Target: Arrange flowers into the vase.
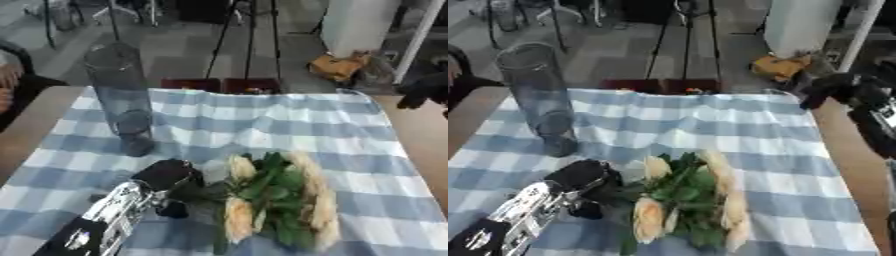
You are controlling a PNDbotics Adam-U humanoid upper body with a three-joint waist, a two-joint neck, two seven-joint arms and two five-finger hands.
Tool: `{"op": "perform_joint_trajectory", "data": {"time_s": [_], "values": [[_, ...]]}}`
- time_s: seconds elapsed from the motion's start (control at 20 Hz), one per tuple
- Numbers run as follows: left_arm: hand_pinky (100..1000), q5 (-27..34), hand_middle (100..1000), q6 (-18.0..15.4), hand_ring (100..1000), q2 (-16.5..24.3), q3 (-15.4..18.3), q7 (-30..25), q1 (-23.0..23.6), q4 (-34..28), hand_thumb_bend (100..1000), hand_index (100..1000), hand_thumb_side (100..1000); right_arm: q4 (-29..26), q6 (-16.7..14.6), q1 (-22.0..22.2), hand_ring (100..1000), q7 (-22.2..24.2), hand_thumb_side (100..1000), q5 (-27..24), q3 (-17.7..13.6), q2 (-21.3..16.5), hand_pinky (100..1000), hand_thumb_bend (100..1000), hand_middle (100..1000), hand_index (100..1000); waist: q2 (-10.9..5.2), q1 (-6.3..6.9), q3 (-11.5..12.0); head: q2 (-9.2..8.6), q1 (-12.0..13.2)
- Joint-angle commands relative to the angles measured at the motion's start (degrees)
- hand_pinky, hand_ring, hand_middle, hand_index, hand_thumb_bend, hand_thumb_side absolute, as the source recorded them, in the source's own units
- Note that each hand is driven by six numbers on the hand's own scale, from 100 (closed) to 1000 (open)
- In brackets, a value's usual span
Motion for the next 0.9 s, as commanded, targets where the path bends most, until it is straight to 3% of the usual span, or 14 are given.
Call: {"op": "perform_joint_trajectory", "data": {"time_s": [0.05, 0.3, 0.65, 0.9], "values": [[100, -0.33, 100, 0.05, 100, 0.54, -0.14, 0.78, 0.81, 4.90, 100, 226, 244, -0.44, -2.03, -0.55, 592, 1.57, 1000, 0.02, -0.50, -1.65, 784, 100, 503, 780, -0.11, -0.25, -0.13, -0.76, 0.19], [100, 1.21, 100, -0.26, 100, 0.69, 0.25, 2.14, 0.84, 5.02, 100, 187, 248, -0.41, -1.89, -0.33, 591, 1.25, 1000, 0.27, -0.62, -1.73, 784, 100, 502, 781, -0.22, -0.22, -0.09, -0.64, 0.14], [100, 2.51, 100, 0.72, 100, 1.38, 0.38, 2.37, 0.89, 3.21, 100, 138, 341, -0.45, -1.68, -0.13, 590, 0.92, 1000, 0.14, -0.69, -1.73, 784, 100, 501, 781, -0.51, -0.19, 0.03, -0.63, 0.06], [100, 7.64, 100, 2.06, 100, 2.94, 0.65, 1.11, 1.05, -2.03, 100, 125, 356, -0.43, -1.49, 0.14, 589, 0.40, 1000, 0.17, -0.82, -1.89, 783, 100, 500, 779, -0.88, 0.00, 0.31, -0.23, -0.10]]}}
